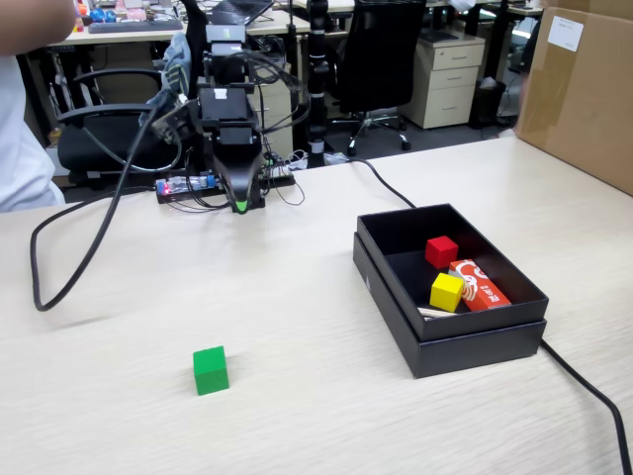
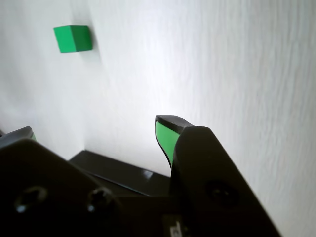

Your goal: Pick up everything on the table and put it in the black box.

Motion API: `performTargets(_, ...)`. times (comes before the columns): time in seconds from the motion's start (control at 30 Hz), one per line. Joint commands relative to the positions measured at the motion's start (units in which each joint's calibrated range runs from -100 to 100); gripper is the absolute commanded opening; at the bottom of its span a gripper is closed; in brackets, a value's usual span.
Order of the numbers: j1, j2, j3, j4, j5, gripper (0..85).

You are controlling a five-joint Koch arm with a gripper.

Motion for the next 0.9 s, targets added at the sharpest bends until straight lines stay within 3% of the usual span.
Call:
performTargets(0.0, -0.88, 6.78, 10.97, -0.9, -0.98, 47.3)
performTargets(0.47, -3.03, 55.43, 47.96, -0.9, -2.83, 47.6)
performTargets(0.87, -3.81, 80.67, 62.64, -0.9, -3.13, 47.7)
